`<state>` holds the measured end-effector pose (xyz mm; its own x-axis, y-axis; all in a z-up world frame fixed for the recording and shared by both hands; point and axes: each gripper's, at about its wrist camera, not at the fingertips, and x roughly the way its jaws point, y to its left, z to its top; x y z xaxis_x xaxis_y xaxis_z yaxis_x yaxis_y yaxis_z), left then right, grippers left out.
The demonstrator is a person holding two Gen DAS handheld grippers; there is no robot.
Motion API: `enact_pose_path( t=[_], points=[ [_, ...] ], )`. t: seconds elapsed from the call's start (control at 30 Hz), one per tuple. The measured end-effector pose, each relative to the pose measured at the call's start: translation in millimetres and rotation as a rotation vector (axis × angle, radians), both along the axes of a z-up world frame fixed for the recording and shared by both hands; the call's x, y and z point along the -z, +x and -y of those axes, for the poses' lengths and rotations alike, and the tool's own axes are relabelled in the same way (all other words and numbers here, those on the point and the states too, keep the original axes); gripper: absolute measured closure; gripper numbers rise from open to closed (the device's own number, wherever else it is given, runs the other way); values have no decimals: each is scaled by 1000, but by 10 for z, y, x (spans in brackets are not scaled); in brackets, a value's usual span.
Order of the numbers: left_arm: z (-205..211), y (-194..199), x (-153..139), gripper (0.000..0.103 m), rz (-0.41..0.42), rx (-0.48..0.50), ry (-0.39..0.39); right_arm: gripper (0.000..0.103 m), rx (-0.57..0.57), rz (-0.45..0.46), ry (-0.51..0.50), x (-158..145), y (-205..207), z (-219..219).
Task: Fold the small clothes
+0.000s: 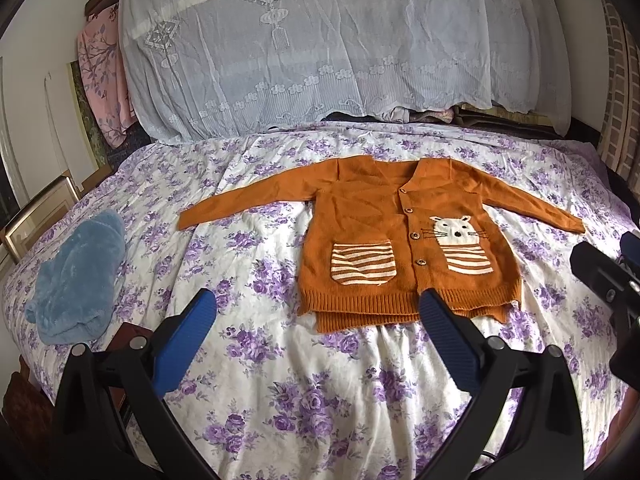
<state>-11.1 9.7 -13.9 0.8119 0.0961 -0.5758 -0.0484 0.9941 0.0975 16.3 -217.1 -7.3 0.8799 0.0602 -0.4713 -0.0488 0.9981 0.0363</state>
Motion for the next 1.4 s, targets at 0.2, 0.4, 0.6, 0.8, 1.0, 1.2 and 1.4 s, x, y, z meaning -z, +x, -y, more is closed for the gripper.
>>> enact_pose_path(
  t=[0.2, 0.4, 0.6, 0.8, 1.0, 1.2, 1.4],
  points=[
    [-2, 113, 65, 4, -40, -7, -5, 3, 4, -30, 19, 101, 100, 35],
    [-32, 263, 151, 4, -90, 3, -31, 3, 3, -72, 32, 233, 249, 102],
    [-313, 676, 497, 4, -276, 106, -240, 3, -5, -189, 129, 620, 569, 361],
    [-768, 1071, 872, 5, -406, 126, -494, 5, 28, -294, 339, 1004, 791, 847],
    [-818, 1420, 1040, 5, -463, 170, -587, 26, -17, -404, 490, 1273, 1056, 963],
    [-636, 1706, 1132, 8, -467, 202, -529, 35, -31, -447, 532, 1375, 1384, 826],
    [-626, 1732, 1107, 98, -438, 208, -475, 93, -87, -435, 466, 1353, 1512, 631]
  ],
)
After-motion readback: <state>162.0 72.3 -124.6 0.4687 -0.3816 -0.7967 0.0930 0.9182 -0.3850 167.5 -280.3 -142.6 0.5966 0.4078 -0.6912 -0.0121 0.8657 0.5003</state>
